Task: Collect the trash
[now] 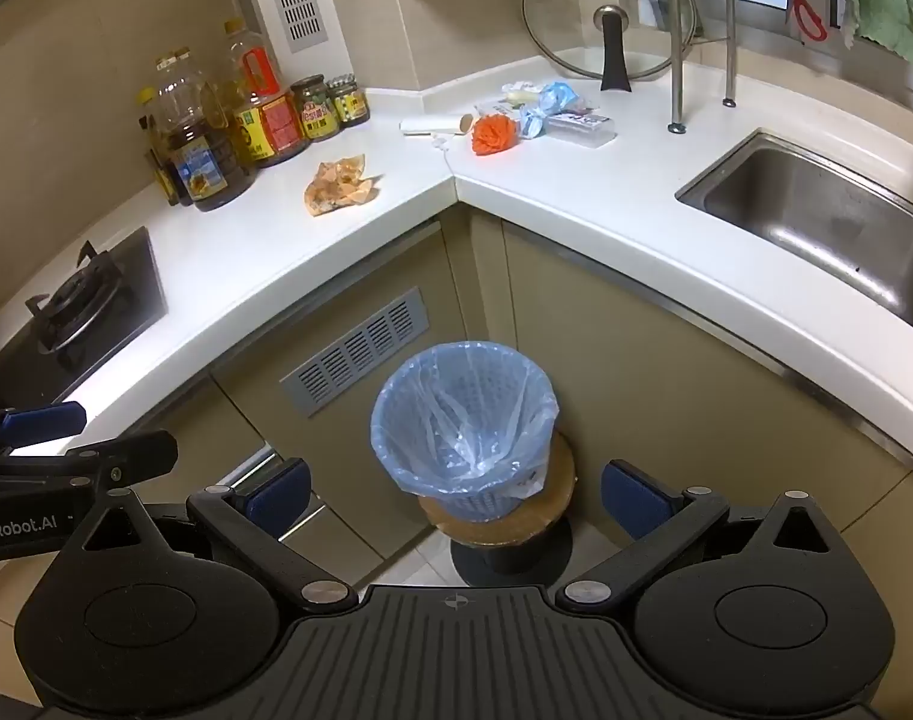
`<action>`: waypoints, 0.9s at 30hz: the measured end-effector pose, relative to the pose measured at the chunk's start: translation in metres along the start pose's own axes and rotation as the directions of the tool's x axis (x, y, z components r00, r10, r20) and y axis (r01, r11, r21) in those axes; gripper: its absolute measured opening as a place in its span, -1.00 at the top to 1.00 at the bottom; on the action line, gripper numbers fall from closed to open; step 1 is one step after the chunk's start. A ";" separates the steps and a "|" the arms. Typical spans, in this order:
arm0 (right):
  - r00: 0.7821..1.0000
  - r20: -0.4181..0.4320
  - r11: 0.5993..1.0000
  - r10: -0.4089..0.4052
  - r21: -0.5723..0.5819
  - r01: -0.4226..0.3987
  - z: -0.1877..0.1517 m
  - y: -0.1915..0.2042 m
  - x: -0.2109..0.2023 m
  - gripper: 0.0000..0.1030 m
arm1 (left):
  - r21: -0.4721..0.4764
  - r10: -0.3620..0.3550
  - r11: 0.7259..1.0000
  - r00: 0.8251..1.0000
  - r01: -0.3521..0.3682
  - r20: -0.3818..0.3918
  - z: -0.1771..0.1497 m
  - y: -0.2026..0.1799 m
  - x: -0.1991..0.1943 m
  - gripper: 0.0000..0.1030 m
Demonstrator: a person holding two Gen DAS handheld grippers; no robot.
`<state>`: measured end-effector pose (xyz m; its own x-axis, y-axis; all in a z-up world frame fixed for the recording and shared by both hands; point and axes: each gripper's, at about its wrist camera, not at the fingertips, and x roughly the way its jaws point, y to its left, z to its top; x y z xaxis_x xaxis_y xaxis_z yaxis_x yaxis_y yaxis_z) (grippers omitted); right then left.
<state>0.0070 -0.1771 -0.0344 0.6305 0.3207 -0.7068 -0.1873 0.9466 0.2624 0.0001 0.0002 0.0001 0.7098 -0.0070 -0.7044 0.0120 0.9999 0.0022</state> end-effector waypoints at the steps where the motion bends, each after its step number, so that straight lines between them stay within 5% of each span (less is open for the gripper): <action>1: 1.000 0.001 1.000 0.000 0.000 0.000 0.000 0.000 0.000 -0.99 | 0.000 0.000 1.000 1.000 0.000 0.000 0.000 0.000 0.000 -0.66; 27: 1.000 -0.005 1.000 0.001 0.001 -0.001 0.000 -0.007 -0.003 -0.99 | 0.006 0.005 1.000 1.000 -0.005 -0.003 0.000 0.000 0.000 -0.65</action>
<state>0.0063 -0.1850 -0.0347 0.6264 0.3215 -0.7101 -0.1867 0.9464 0.2637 0.0007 0.0001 0.0001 0.7074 -0.0014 -0.7068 0.0122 0.9999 0.0101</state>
